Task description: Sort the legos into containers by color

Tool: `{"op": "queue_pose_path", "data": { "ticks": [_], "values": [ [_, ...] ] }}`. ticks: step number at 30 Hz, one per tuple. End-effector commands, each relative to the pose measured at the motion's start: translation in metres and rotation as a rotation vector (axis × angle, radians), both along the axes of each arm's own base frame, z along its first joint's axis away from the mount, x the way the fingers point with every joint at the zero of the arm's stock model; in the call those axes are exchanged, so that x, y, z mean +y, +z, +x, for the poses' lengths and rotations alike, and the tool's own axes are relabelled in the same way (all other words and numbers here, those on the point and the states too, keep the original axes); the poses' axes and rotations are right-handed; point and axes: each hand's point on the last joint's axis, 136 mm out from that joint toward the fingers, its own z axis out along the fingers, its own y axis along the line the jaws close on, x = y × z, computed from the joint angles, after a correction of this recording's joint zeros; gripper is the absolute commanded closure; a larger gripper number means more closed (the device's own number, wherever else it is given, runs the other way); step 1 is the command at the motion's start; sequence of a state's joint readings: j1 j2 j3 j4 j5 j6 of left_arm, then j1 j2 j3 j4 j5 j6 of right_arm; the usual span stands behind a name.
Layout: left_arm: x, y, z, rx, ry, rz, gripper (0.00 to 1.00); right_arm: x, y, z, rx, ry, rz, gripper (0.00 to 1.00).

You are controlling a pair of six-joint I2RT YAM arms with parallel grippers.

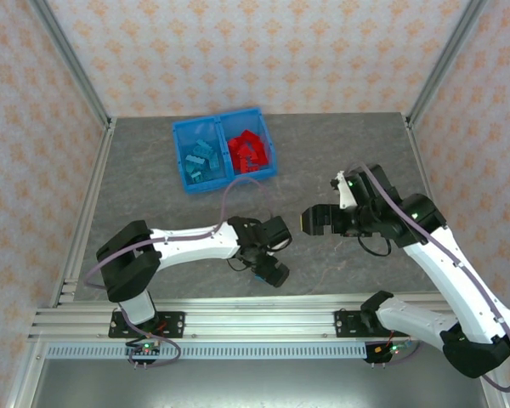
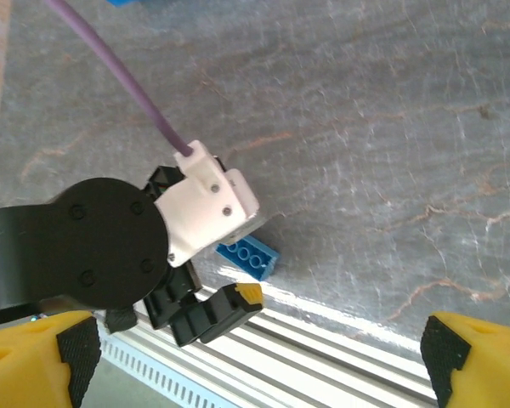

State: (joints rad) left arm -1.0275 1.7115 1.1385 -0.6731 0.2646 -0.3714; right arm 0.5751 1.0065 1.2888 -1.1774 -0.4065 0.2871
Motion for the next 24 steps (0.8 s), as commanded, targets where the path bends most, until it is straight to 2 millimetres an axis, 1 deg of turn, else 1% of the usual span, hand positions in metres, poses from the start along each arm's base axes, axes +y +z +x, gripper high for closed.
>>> {"op": "queue_pose_path", "data": {
  "ticks": [1, 5, 8, 10, 14, 16, 18, 20, 24],
  "values": [
    [-0.002, -0.005, -0.003, 0.041, 0.053, 0.013, 0.00, -0.011, -0.006, -0.006, 0.010, -0.018, -0.045, 0.02],
    [0.001, -0.022, -0.006, 0.071, 0.076, 0.061, 0.00, -0.013, -0.013, -0.011, 0.034, -0.002, -0.060, 0.01],
    [-0.006, -0.026, -0.006, 0.082, 0.093, 0.038, 0.01, -0.017, -0.021, -0.018, 0.072, 0.004, -0.089, 0.01],
    [-0.010, -0.030, -0.007, 0.095, 0.106, 0.025, 0.03, -0.021, -0.025, -0.025, 0.101, 0.004, -0.105, 0.02],
    [-0.015, -0.037, -0.008, 0.097, 0.121, 0.019, 0.15, -0.025, -0.031, -0.039, 0.157, 0.014, -0.113, 0.02],
    [-0.015, -0.039, -0.008, 0.094, 0.122, 0.026, 0.18, -0.024, -0.035, -0.046, 0.192, 0.027, -0.105, 0.03],
    [-0.015, -0.040, -0.006, 0.084, 0.126, 0.027, 0.25, -0.023, -0.041, -0.051, 0.227, 0.035, -0.104, 0.04],
    [-0.016, -0.039, -0.003, 0.073, 0.126, 0.024, 0.34, -0.023, -0.045, -0.052, 0.244, 0.036, -0.108, 0.05],
    [-0.015, -0.041, -0.004, 0.071, 0.113, 0.028, 0.44, -0.021, -0.043, -0.045, 0.226, 0.028, -0.107, 0.05]
  ]
}}
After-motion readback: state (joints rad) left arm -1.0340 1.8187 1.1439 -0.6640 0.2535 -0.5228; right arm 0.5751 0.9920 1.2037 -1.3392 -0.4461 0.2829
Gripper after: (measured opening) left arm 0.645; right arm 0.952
